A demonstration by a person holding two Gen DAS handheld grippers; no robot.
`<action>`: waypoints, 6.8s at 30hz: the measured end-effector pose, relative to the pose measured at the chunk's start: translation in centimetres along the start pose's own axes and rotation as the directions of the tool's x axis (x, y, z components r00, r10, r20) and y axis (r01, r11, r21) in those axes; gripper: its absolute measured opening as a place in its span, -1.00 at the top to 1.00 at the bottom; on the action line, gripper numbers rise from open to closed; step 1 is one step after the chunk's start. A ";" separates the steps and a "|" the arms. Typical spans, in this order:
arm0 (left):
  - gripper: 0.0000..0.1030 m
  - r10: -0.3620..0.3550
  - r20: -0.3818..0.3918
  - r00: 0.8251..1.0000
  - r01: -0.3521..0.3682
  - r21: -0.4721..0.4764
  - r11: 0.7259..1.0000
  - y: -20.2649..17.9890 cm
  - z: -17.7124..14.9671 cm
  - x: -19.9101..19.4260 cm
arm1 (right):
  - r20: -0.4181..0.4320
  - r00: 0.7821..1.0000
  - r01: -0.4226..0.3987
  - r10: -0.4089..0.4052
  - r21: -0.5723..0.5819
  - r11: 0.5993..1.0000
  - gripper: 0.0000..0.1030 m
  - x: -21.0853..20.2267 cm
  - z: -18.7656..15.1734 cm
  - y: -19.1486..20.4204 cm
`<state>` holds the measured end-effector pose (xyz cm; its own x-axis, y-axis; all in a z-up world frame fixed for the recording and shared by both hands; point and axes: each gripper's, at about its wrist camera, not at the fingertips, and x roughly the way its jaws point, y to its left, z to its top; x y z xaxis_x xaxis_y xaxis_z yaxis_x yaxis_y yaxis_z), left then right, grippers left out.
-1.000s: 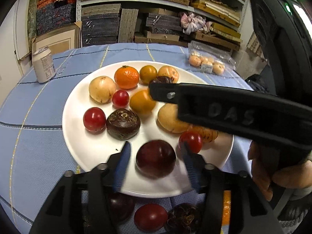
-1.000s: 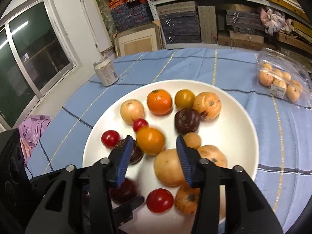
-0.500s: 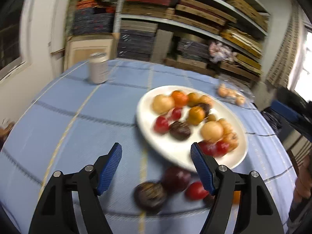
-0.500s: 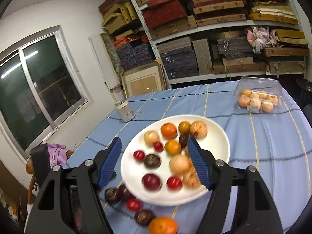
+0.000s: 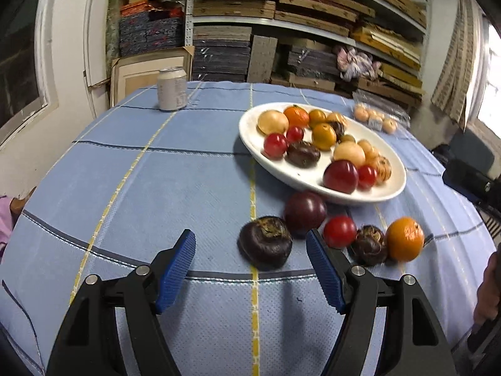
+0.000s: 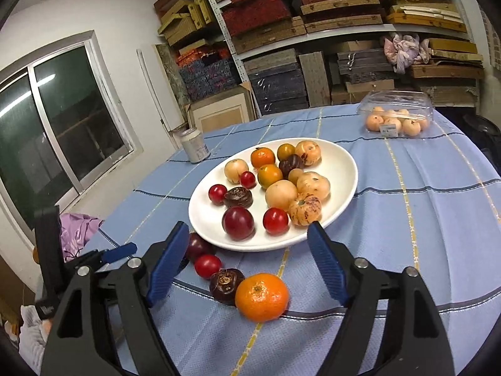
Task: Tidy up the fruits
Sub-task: 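Move both open grippers back to the fruit cluster, then grasp a dark brown fruit with the left gripper while the right grasps a red tomato, then place the dark brown fruit on the plate with the left gripper while the right places the tomato, then grasp a dark red plum with the left gripper while the right moves to a dark brown fruit, then grasp the dark brown fruit with the right gripper while the left holds the plum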
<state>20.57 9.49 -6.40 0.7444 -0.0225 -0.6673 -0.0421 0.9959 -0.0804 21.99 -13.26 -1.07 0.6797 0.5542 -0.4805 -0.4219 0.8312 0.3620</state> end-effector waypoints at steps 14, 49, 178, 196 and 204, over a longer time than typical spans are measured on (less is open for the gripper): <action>-0.47 0.012 -0.119 0.993 -0.013 -0.002 1.000 -0.2 0.2 2.8 | -0.003 1.000 0.008 -0.008 0.013 1.000 -0.55 -0.3 0.1 0.0; 0.14 0.013 -0.131 0.991 -0.011 0.017 1.000 -1.1 0.7 3.6 | -0.106 0.994 0.005 -0.019 -0.128 0.992 -0.55 2.4 -2.1 3.5; -0.20 -0.133 -0.132 0.982 0.144 0.073 0.987 -3.4 2.2 5.4 | 0.017 0.999 0.043 -0.043 0.000 0.999 -0.56 -0.2 0.6 -1.4; 0.22 -0.099 -0.127 0.987 0.107 0.060 0.992 -2.6 2.3 5.2 | -0.033 0.999 0.037 -0.039 -0.073 0.997 -0.56 1.0 -0.1 0.0; 0.22 -0.056 -0.093 0.994 0.058 0.025 0.998 -0.7 2.5 3.8 | -0.123 0.992 -0.020 -0.012 -0.254 0.967 -0.56 2.4 -1.8 3.4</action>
<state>25.09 8.91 -7.01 0.6804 -0.0860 -0.7278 0.0178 0.9947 -0.1009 21.13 -9.04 -2.47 0.6055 0.5451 -0.5798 -0.5740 0.8038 0.1562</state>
